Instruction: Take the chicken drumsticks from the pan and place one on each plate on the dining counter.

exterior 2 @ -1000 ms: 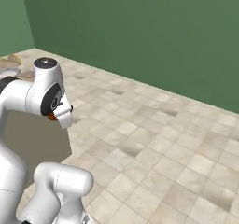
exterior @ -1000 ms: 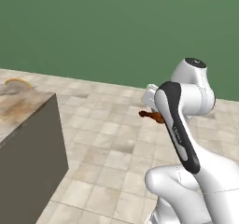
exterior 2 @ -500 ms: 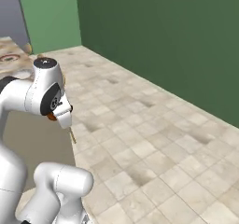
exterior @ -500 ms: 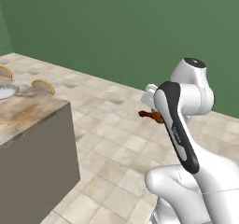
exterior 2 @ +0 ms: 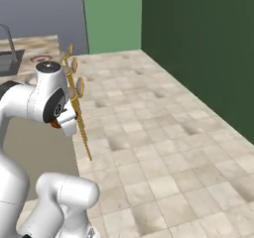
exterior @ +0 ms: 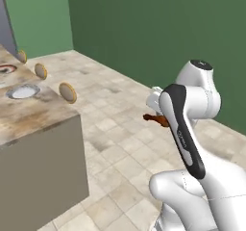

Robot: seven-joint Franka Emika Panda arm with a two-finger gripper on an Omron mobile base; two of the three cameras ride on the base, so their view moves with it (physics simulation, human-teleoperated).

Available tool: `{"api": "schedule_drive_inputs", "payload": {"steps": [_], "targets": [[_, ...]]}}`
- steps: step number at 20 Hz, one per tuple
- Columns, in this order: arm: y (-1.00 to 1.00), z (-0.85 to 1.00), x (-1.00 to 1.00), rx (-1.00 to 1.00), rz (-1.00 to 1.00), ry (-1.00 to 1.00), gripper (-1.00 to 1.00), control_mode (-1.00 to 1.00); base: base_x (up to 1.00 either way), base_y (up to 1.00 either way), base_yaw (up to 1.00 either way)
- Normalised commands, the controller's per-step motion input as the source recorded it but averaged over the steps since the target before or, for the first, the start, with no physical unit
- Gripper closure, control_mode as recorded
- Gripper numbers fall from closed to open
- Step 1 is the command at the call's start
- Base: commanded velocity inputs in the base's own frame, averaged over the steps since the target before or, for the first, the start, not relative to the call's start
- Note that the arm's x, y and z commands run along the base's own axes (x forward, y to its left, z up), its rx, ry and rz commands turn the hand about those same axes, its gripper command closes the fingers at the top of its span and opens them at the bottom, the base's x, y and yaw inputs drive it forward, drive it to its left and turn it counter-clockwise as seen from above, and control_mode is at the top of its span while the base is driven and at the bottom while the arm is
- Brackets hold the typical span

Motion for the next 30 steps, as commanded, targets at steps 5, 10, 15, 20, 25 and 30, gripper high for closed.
{"api": "schedule_drive_inputs", "payload": {"steps": [5, 10, 15, 20, 25, 30], "targets": [[0.00, 0.00, 0.00, 0.00, 0.00, 0.00, 1.00, 1.00, 1.00, -0.74, 0.55], [0.00, 0.00, 0.00, 0.00, 0.00, 0.00, 1.00, 1.00, 1.00, -0.74, 0.55], [0.00, 0.00, 0.00, 0.00, 0.00, 0.00, 1.00, 1.00, 0.99, -0.75, 0.56], [0.00, 0.00, 0.00, 0.00, 0.00, 0.00, 1.00, 1.00, 0.93, -0.75, 0.59], [0.00, 0.00, 0.00, 0.00, 0.00, 0.00, 1.00, 1.00, 0.82, -0.78, 0.58], [0.00, 0.00, 0.00, 0.00, 0.00, 0.00, 1.00, 1.00, 0.60, -0.79, 0.60]]}}
